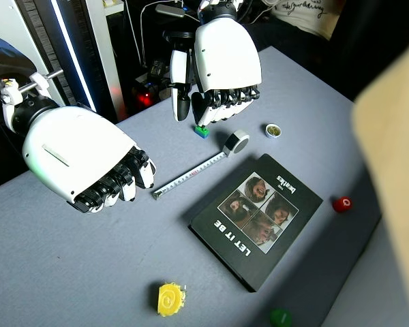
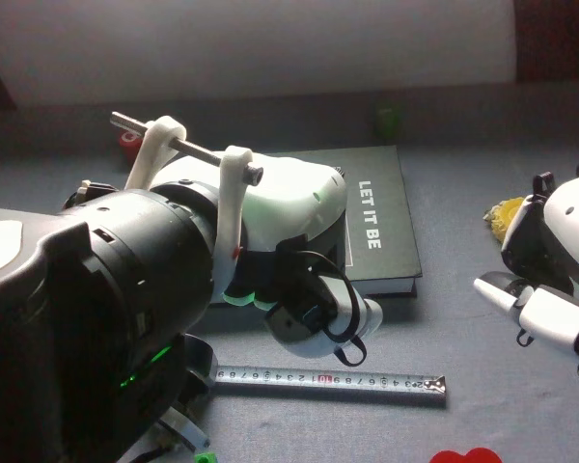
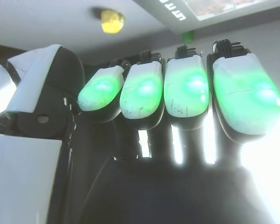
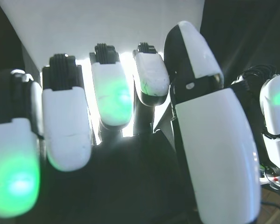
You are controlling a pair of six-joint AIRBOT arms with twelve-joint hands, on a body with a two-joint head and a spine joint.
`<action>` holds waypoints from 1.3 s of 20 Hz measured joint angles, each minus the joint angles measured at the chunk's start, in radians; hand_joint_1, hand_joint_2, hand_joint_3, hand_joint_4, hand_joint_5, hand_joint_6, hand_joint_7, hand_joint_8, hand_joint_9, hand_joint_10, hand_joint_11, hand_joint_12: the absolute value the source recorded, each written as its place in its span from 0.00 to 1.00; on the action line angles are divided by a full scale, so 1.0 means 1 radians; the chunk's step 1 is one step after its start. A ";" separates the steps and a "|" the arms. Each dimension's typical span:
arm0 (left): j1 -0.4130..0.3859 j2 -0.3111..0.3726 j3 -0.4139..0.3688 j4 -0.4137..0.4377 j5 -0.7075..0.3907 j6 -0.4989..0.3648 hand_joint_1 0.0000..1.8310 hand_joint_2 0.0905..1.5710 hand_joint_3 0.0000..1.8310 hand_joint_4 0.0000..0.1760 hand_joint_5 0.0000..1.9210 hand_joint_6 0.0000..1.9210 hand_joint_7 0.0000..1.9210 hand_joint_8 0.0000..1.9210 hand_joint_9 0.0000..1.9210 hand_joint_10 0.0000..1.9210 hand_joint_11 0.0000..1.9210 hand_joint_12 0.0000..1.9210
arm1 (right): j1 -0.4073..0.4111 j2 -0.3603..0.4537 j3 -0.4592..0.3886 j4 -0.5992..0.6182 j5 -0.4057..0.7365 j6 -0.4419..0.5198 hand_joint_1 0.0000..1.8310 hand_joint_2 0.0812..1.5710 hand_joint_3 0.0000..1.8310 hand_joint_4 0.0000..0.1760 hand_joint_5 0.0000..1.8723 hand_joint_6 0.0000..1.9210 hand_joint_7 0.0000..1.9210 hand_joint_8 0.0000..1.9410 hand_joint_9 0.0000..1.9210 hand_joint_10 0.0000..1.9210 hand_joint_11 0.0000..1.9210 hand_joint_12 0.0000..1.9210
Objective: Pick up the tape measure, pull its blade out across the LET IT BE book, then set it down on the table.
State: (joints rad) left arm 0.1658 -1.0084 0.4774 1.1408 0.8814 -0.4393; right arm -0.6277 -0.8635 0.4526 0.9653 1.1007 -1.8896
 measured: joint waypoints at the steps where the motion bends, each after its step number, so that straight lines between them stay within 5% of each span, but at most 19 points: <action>1: 0.000 0.000 0.000 0.000 0.001 0.003 0.02 0.70 0.06 0.45 0.14 0.03 0.13 0.02 0.10 0.04 0.00 0.35 | 0.000 0.000 0.000 0.000 -0.002 0.003 0.00 0.63 0.10 0.69 0.06 0.04 0.07 0.03 0.03 0.05 0.00 0.29; 2: 0.000 0.000 -0.001 -0.005 0.004 0.003 0.01 0.73 0.01 0.46 0.15 0.01 0.13 0.00 0.11 0.01 0.00 0.36 | 0.000 0.002 0.000 0.005 -0.007 0.011 0.00 0.68 0.02 0.68 0.08 0.00 0.07 0.00 0.05 0.00 0.00 0.28; 11: -0.004 0.000 -0.007 -0.009 0.008 0.016 0.01 0.73 0.00 0.44 0.17 0.01 0.15 0.00 0.12 0.00 0.00 0.36 | 0.000 0.021 0.026 -0.008 -0.053 0.004 0.00 0.69 0.00 0.68 0.08 0.00 0.08 0.00 0.05 0.00 0.00 0.30; 15: 0.014 0.000 -0.003 -0.005 0.020 0.027 0.02 0.71 0.00 0.45 0.16 0.00 0.15 0.00 0.11 0.00 0.00 0.36 | 0.000 0.050 0.082 -0.082 -0.130 0.080 0.00 0.68 0.00 0.68 0.09 0.00 0.09 0.00 0.06 0.00 0.00 0.33; 20: 0.025 0.016 0.002 -0.018 0.085 0.088 0.17 0.62 0.00 0.46 0.14 0.00 0.14 0.00 0.11 0.00 0.00 0.35 | 0.000 0.078 0.177 -0.282 -0.307 0.304 0.00 0.68 0.00 0.68 0.09 0.00 0.10 0.00 0.07 0.00 0.00 0.35; 26: -0.005 0.014 0.064 -0.133 0.199 0.135 0.33 0.59 0.00 0.44 0.14 0.00 0.13 0.00 0.11 0.00 0.00 0.32 | 0.011 0.098 0.296 -0.518 -0.561 0.631 0.01 0.68 0.00 0.68 0.10 0.00 0.10 0.00 0.07 0.00 0.00 0.36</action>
State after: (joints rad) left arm 0.1604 -0.9947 0.5411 1.0077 1.0801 -0.3046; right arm -0.6170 -0.7650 0.7490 0.4473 0.5396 -1.2587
